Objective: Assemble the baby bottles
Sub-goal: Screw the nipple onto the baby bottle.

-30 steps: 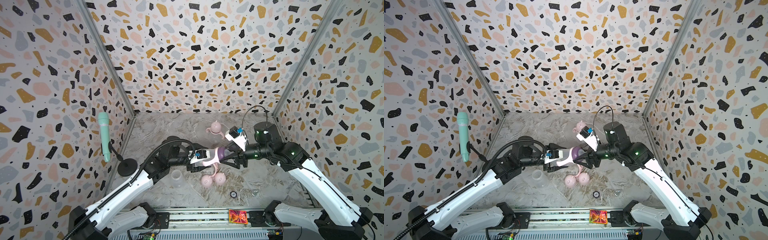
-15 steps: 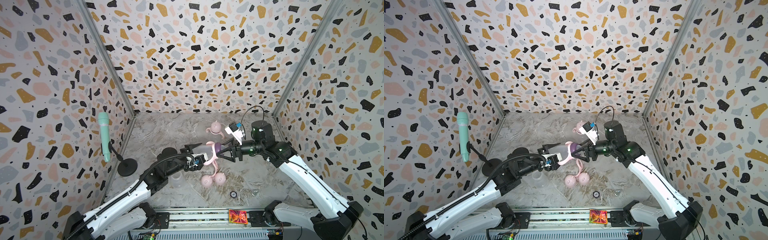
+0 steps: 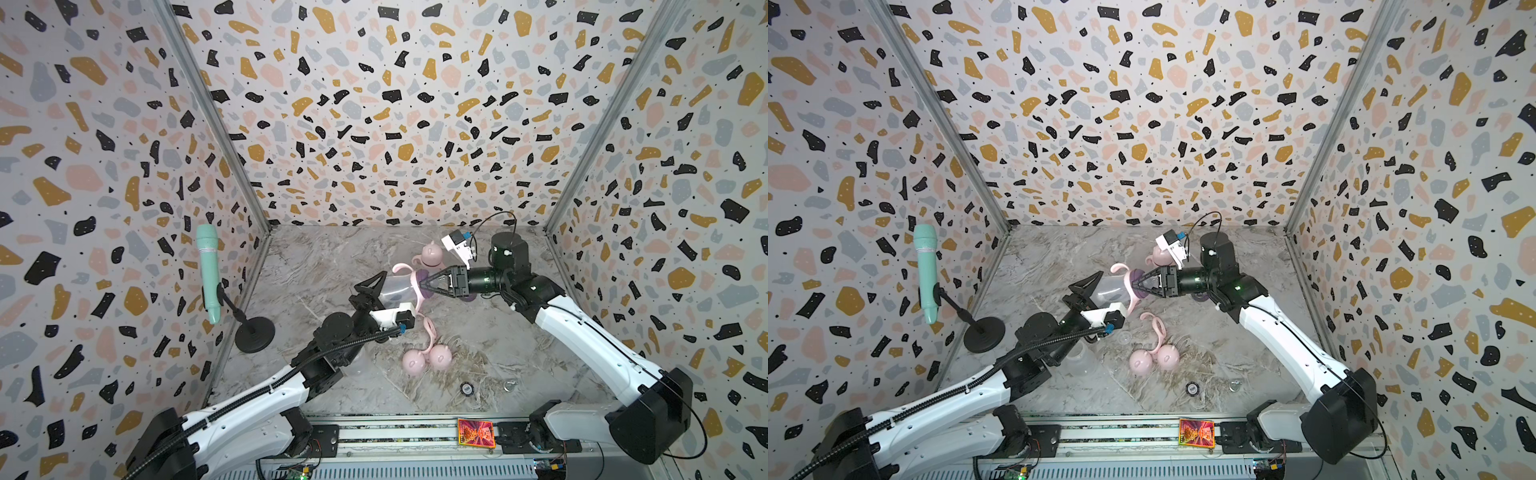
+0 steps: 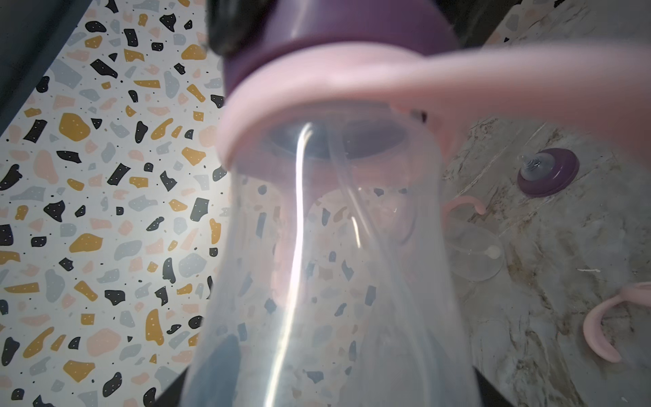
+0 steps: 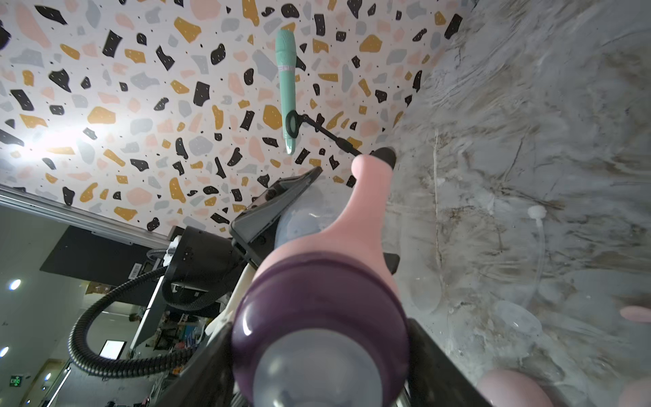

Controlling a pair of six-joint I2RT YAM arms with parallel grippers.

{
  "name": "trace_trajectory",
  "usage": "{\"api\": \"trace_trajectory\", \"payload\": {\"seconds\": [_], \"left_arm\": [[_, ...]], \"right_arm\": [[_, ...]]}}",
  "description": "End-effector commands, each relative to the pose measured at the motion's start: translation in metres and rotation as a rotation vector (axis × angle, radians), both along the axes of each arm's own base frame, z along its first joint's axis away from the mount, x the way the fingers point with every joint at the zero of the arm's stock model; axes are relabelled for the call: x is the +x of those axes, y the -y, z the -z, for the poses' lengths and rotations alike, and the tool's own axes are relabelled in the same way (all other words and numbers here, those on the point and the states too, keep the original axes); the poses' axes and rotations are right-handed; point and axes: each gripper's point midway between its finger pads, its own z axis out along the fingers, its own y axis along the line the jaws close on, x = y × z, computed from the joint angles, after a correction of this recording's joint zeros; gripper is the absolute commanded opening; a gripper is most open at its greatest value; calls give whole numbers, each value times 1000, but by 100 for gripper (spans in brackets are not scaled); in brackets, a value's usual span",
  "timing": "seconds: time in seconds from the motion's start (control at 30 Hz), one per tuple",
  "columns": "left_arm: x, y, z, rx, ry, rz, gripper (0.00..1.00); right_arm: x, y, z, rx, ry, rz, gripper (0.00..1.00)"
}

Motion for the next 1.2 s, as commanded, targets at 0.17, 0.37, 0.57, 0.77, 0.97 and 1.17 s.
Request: {"api": "trace_trajectory", "payload": {"seconds": [0.17,0.37,0.57,0.77,0.97,1.17], "left_arm": [[8,-8,-4,-119,-241,-15,0],[-32,36,21,-36,-481,342,0],[-72,58,21,34,-590,603,0],[-86,63,13,27,-597,694,0],[-88,64,10,22,-603,708,0],[-89,64,6,26,-602,715,0]], "right_arm": [[-14,53,-38,-234,500,94,98],[-45,59,-31,-287,750,88,95],[-69,60,-16,-245,866,18,96],[-85,59,-10,-219,876,-45,97],[-98,54,-3,-198,847,-112,98],[-112,48,12,-204,795,-195,95]]}}
